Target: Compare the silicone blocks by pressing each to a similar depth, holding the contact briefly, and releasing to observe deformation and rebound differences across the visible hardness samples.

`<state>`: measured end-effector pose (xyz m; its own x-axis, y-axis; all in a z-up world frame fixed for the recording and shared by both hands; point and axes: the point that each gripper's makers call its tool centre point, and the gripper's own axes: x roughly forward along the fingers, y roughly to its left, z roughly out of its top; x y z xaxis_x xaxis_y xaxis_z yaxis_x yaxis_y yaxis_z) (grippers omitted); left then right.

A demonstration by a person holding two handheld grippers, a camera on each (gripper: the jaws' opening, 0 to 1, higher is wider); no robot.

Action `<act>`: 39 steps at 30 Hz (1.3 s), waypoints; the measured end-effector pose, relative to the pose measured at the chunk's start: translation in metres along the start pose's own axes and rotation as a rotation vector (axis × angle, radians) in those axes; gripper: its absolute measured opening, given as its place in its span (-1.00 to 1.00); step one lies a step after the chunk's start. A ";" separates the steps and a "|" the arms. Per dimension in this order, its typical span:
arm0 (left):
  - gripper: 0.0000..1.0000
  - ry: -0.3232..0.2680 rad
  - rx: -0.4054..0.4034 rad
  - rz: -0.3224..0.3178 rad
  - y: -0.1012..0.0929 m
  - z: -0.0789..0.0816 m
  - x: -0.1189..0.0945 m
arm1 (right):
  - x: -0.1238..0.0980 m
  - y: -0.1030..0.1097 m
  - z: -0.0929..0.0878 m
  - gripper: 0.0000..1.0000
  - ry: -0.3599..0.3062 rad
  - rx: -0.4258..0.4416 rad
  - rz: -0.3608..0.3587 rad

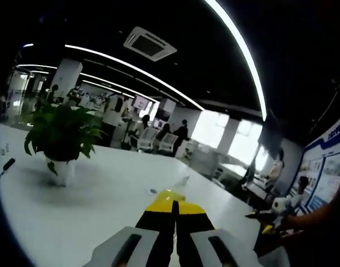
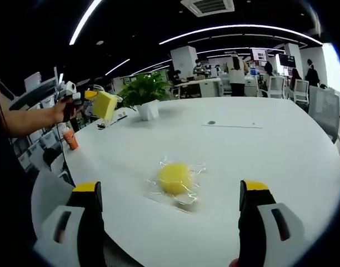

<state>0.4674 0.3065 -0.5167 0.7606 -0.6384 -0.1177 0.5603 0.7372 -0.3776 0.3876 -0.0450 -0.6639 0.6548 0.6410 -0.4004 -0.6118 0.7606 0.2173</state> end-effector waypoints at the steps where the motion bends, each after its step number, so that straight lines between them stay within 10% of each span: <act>1: -1.00 -0.006 -0.003 -0.006 -0.003 0.002 0.000 | 0.002 0.002 0.001 0.93 0.007 -0.022 0.003; 20: -1.00 -0.053 -0.020 -0.123 -0.063 0.024 -0.007 | 0.046 0.052 0.063 0.82 -0.068 -0.100 0.222; 39: -1.00 -0.076 -0.047 -0.344 -0.141 0.032 -0.004 | 0.061 0.151 0.133 0.58 -0.228 -0.136 0.538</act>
<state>0.3957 0.2125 -0.4335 0.5534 -0.8279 0.0912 0.7733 0.4700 -0.4256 0.3940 0.1223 -0.5372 0.3071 0.9497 -0.0613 -0.9253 0.3130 0.2140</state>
